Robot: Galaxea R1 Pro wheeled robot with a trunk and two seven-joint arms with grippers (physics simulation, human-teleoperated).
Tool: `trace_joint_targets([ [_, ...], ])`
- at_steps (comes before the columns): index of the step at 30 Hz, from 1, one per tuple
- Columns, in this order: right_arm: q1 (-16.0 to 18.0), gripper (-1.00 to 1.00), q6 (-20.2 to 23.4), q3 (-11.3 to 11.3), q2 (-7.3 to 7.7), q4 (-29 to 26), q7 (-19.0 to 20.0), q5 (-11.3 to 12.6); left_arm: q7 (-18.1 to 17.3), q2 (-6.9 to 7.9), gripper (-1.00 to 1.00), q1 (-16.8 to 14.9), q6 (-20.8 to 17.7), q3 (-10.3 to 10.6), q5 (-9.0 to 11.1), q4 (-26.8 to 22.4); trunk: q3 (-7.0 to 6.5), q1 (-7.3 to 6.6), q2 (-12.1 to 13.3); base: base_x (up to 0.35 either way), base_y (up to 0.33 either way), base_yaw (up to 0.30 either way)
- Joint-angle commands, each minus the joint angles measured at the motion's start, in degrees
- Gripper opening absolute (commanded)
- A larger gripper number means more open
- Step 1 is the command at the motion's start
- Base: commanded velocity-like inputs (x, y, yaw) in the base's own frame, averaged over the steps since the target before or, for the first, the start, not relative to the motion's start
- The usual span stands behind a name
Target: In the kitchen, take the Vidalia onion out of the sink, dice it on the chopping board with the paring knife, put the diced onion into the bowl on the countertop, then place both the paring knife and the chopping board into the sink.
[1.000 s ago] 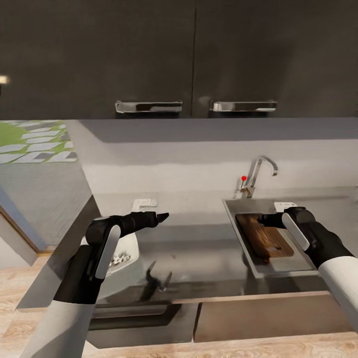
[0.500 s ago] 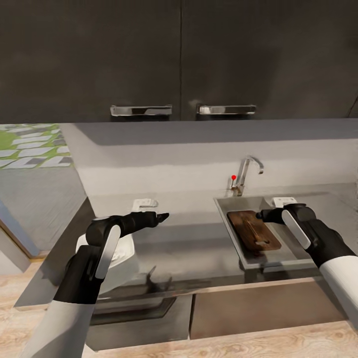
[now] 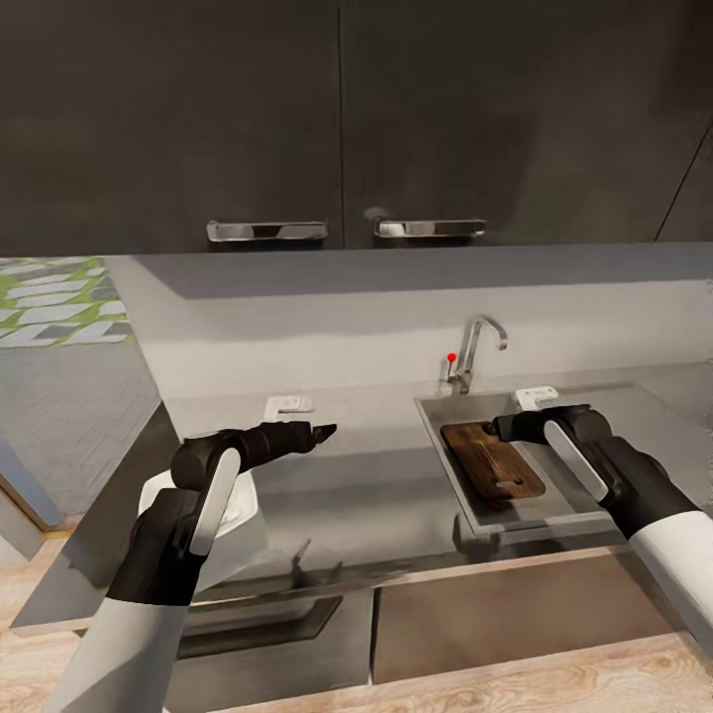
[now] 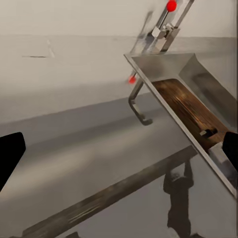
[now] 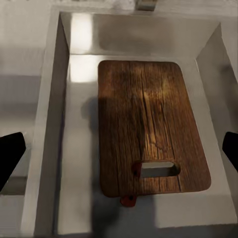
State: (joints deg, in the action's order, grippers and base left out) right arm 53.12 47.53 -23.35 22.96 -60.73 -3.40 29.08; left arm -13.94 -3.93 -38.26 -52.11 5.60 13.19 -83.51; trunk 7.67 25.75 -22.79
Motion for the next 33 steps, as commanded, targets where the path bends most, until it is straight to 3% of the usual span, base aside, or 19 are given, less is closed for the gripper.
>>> trace_joint_targets([
  [1, 0.0, 1.00, 0.0, -0.2, 0.07, -0.3, 0.1, 0.4, -0.2, -0.02, 1.00, -0.1, -0.3, -0.1, -0.1, 0.0, 0.04, 0.04, -0.1, -0.056, 0.000, -0.094],
  [5, -0.1, 1.00, -2.1, -0.7, 0.07, -0.9, 1.9, 0.4, -0.2, -0.02, 1.00, -0.1, -0.3, -0.1, -0.1, 0.0, -0.31, 0.04, -0.1, -0.041, 0.000, -0.094],
  [10, -0.2, 1.00, -5.1, -2.7, 0.07, -1.8, 2.6, 0.4, -0.2, -0.02, 1.00, -0.1, -0.3, -0.1, -0.1, 0.0, -0.75, 0.04, -0.1, -0.009, 0.000, -0.090],
  [21, -0.2, 1.00, -5.9, -4.0, 0.07, -2.9, 2.7, 0.4, -0.2, -0.02, 1.00, -0.1, -0.3, -0.1, -0.1, 0.0, -1.76, 0.04, -0.1, -0.004, 0.000, -0.011],
  [25, -0.2, 1.00, -5.9, -4.5, 0.07, -2.9, 2.7, 0.3, -0.2, -0.02, 1.00, -0.1, -0.3, -0.1, -0.1, 0.0, -1.93, 0.04, -0.1, -0.240, 0.000, 0.000],
  [31, -0.2, 1.00, -6.9, -7.9, 0.07, -2.9, 2.8, 0.3, -0.2, -0.02, 1.00, -0.1, -0.3, -0.1, -0.1, 0.0, -1.96, 0.04, -0.1, -0.318, 0.000, 0.000],
  [33, -0.2, 1.00, -9.1, -9.4, 0.05, -2.9, 2.8, 0.3, -0.2, -0.02, 1.00, -0.1, -0.3, -0.1, -0.1, 0.0, -1.96, 0.04, -0.1, -0.329, 0.000, 0.000],
])
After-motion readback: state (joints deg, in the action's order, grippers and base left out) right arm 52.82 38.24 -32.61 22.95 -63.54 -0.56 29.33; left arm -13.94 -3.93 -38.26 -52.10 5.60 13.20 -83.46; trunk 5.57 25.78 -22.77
